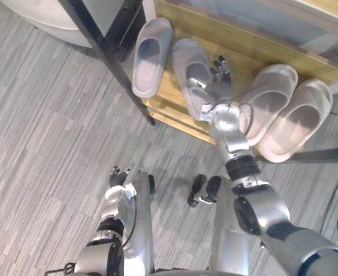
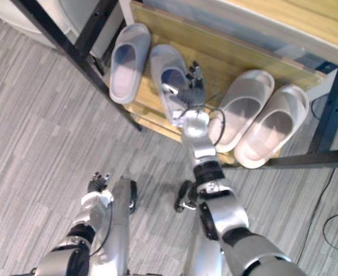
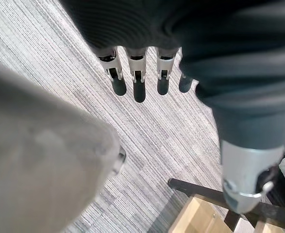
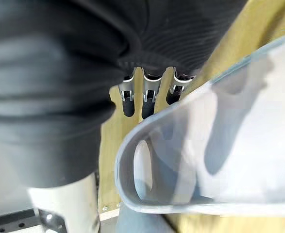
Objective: Organize the slippers on the shoe rack
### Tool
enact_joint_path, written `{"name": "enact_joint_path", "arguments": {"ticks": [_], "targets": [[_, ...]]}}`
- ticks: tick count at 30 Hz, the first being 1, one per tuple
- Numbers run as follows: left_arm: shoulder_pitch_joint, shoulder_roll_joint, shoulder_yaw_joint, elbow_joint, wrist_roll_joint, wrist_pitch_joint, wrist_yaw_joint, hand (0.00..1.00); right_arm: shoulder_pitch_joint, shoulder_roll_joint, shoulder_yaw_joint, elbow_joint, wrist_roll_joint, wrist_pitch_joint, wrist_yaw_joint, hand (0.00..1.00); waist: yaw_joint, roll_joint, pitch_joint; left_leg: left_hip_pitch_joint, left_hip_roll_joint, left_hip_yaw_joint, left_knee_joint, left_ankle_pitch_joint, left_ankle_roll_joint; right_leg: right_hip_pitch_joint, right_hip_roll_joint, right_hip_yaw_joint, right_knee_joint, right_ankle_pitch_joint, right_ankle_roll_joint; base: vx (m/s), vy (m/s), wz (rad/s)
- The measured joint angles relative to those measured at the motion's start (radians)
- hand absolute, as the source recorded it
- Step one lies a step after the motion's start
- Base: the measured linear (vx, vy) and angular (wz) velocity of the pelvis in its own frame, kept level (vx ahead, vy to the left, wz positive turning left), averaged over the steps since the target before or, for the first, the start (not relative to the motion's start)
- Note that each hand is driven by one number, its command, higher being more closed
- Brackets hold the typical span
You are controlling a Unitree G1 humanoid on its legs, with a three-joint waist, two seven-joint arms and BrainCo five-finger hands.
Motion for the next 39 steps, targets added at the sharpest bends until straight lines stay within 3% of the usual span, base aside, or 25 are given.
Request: {"name": "enact_joint_path", "arguments": {"ticks": [6, 13, 19, 24, 27, 31, 39], "targets": [[-0.026, -0.048, 0.001, -0.018, -0.009, 0.002, 0.005, 0.0, 0.002, 0.009, 0.007, 0.0, 0.149, -0.026, 0.011, 0.0, -0.002, 0.0, 0.0, -0.003, 0.004, -0.004, -0.004, 0.0, 0.0, -0.001, 0.003, -0.008, -0.003, -0.001, 0.0, 0.0, 0.0, 0.0], [-0.028, -0.049, 0.003, -0.019, -0.038, -0.001, 0.004, 0.0, -0.002, 0.043, -0.037, 0.0, 0.214, -0.052, -0.012, 0.0, -0.003, 0.0, 0.0, -0.015, -0.002, -0.009, -0.011, 0.003, -0.004, -0.002, -0.004, -0.014, -0.002, -0.003, 0.0, -0.02, -0.005, 0.04], [-0.028, -0.057, 0.003, -0.028, -0.039, -0.008, 0.003, 0.0, -0.023, 0.079, -0.13, 0.003, 0.252, -0.053, -0.018, 0.0, 0.001, 0.001, 0.001, -0.014, -0.011, -0.015, -0.018, 0.008, -0.012, -0.004, -0.013, -0.019, -0.001, -0.006, 0.0, -0.01, -0.005, 0.06], [-0.025, -0.066, 0.002, -0.036, -0.038, -0.02, 0.002, 0.0, -0.025, 0.077, -0.134, 0.003, 0.27, -0.054, -0.022, 0.0, 0.005, 0.004, 0.002, -0.014, -0.012, -0.017, -0.018, 0.008, -0.013, -0.004, -0.016, -0.02, 0.003, -0.007, 0.001, 0.0, -0.002, 0.01], [-0.024, -0.068, 0.002, -0.035, -0.038, -0.023, 0.003, 0.0, -0.024, 0.076, -0.128, 0.003, 0.242, -0.052, -0.025, 0.0, 0.004, 0.005, 0.003, -0.011, -0.011, -0.016, -0.016, 0.008, -0.012, -0.004, -0.016, -0.018, 0.007, -0.008, 0.002, 0.0, 0.0, 0.0], [-0.021, -0.068, 0.008, -0.036, -0.038, -0.022, 0.003, 0.0, -0.013, 0.067, -0.086, -0.007, 0.11, -0.041, -0.043, 0.0, 0.002, 0.01, 0.006, -0.008, -0.007, -0.012, -0.012, 0.008, -0.012, -0.004, -0.011, -0.014, 0.008, -0.008, 0.002, 0.0, -0.001, -0.05], [-0.02, -0.07, 0.052, -0.038, -0.036, -0.016, 0.0, 0.0, 0.2, 0.056, -0.037, -0.235, -0.058, -0.013, -0.046, 0.0, -0.006, 0.011, 0.022, 0.009, 0.006, 0.005, -0.009, 0.007, -0.012, 0.007, -0.006, -0.006, 0.008, -0.007, 0.002, -0.01, 0.0, -0.03]]}}
